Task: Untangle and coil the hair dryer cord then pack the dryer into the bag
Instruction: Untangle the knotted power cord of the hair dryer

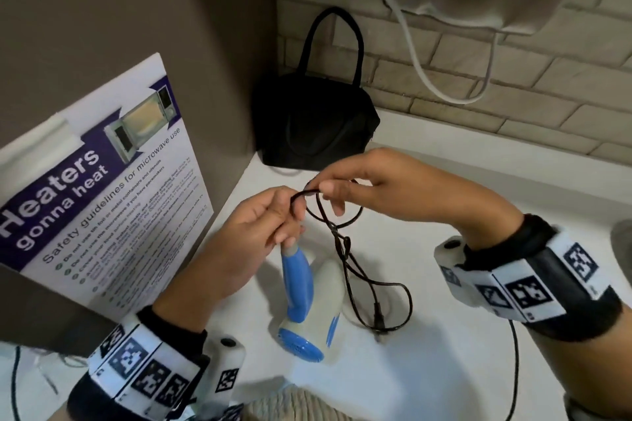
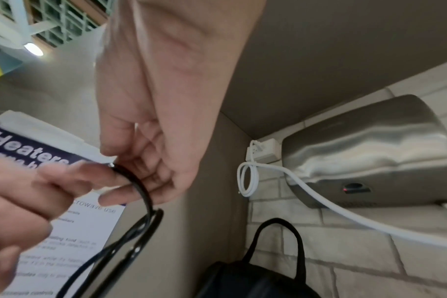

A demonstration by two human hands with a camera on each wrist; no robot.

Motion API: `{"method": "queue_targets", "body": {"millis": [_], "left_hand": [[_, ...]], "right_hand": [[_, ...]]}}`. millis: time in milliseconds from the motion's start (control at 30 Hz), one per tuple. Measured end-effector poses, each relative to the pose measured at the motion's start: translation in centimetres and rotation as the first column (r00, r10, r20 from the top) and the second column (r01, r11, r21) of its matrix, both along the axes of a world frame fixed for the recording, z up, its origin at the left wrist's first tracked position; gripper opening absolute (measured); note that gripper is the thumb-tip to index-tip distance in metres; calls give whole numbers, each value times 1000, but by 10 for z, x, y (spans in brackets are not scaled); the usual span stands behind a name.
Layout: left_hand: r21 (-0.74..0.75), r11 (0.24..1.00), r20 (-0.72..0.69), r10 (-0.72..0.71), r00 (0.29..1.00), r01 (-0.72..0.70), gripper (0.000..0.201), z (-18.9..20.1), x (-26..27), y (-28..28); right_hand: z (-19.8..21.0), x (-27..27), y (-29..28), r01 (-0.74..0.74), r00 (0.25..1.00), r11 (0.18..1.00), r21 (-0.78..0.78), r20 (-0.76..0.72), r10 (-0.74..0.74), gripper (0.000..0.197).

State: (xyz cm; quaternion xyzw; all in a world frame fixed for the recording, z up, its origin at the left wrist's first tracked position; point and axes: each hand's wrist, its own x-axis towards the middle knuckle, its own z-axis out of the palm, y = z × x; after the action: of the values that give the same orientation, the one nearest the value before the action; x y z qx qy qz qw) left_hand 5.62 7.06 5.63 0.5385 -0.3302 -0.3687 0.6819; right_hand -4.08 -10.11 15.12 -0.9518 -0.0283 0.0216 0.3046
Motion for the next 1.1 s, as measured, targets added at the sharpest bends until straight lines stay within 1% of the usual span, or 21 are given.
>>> {"method": "queue_targets", "body": {"millis": [67, 133, 200, 267, 333, 433, 500, 533, 600, 667, 767, 833, 900, 933, 967, 1000, 1033, 1067, 1100], "left_hand": [[-31, 999, -57, 36, 998, -38, 36, -3, 4, 2], [-53, 997, -72, 55, 996, -58, 40, -5, 8, 3], [-70, 996, -74, 41, 996, -46, 41, -5, 8, 3], [-75, 997, -70, 17, 997, -22, 40, -4, 6, 3], [-72, 997, -69, 9, 998, -14, 39, -3, 4, 2], [-67, 997, -76, 25, 997, -30, 42, -3, 1, 1], [-56, 997, -125, 48, 991, -56, 53, -4, 2, 2], [-54, 996, -165, 68, 984, -77, 57, -4, 3, 3], [-62, 991, -250, 101, 963, -120, 54, -7, 6, 5], [-72, 986, -324, 120, 939, -150, 48, -9, 9, 7], [-61, 980, -399, 150, 905, -189, 61, -11, 12, 11], [-40, 977, -418, 176, 891, -211, 64, -10, 13, 14], [-28, 976, -430, 184, 884, -217, 60, -9, 13, 16], [-33, 978, -440, 172, 881, -208, 51, -8, 12, 16], [-36, 980, -446, 158, 881, -193, 39, -5, 9, 15], [-30, 983, -444, 150, 883, -182, 27, -3, 6, 14], [-10, 984, -420, 156, 894, -176, 25, 0, 2, 11], [15, 985, -380, 164, 911, -171, 28, 1, -1, 8], [36, 986, -321, 166, 932, -163, 31, 3, -5, 5]], "right_hand": [[3, 0, -4, 28, 1000, 982, 185, -14, -26, 30], [5, -2, -9, 90, 996, 915, 394, -34, -83, 38], [3, -2, -14, 139, 989, 844, 518, -35, -142, 44], [-1, 0, -16, 180, 978, 818, 546, -11, -207, 45], [-8, 2, -14, 203, 973, 798, 567, -27, -228, 44], [-20, -1, -6, 184, 982, 812, 554, -145, -124, 50], [-29, -6, -2, 158, 979, 807, 569, -194, -55, 46], [-34, -8, -3, 147, 980, 786, 601, -197, -33, 43], [-42, -12, -7, 157, 980, 736, 659, -194, -35, 37], [-52, -15, -15, 221, 973, 704, 675, -207, -107, 28], [-64, -21, -33, 354, 935, 676, 647, -240, -259, 28], [-72, -27, -46, 449, 892, 641, 622, -268, -364, 28], [-81, -31, -57, 530, 845, 622, 576, -298, -444, 27], [-84, -33, -61, 555, 830, 631, 543, -311, -463, 27], [-87, -34, -64, 568, 823, 655, 498, -322, -469, 27], [-87, -35, -65, 568, 823, 698, 436, -326, -466, 26], [-86, -34, -65, 551, 830, 760, 344, -317, -458, 26], [-84, -34, -64, 507, 850, 838, 200, -278, -447, 26], [-80, -32, -61, 441, 878, 898, 14, -213, -428, 27]]}}
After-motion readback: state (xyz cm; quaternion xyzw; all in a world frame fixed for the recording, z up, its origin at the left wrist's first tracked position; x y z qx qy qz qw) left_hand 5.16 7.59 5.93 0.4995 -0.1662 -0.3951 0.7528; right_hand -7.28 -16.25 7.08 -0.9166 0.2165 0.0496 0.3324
